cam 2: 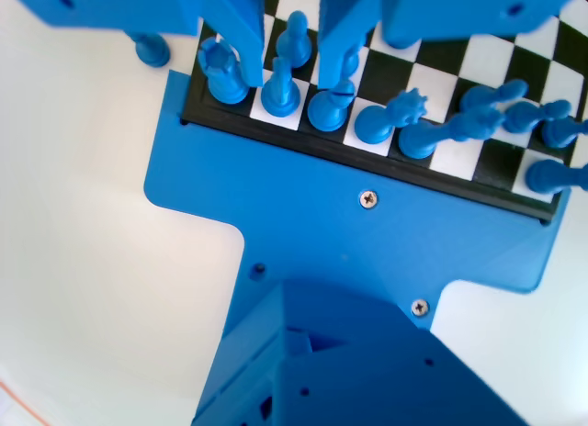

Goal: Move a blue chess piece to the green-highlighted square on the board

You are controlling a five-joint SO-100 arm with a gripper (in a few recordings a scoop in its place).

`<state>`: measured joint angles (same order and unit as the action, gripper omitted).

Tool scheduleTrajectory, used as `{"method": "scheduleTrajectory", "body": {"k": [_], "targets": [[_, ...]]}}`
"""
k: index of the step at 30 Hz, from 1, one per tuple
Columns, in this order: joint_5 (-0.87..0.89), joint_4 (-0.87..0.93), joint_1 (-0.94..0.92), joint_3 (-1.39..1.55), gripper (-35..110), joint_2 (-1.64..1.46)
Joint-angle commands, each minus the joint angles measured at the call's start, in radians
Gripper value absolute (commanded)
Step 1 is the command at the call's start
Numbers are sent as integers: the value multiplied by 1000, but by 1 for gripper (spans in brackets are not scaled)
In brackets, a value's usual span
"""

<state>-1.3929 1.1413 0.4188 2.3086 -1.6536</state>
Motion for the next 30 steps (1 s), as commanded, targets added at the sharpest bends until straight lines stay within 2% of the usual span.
{"method": "scheduleTrajectory", "body": {"k": [1,30], "targets": [[-21,9,3,-40,11,-11],[-20,-44,6,-58,11,63]]}}
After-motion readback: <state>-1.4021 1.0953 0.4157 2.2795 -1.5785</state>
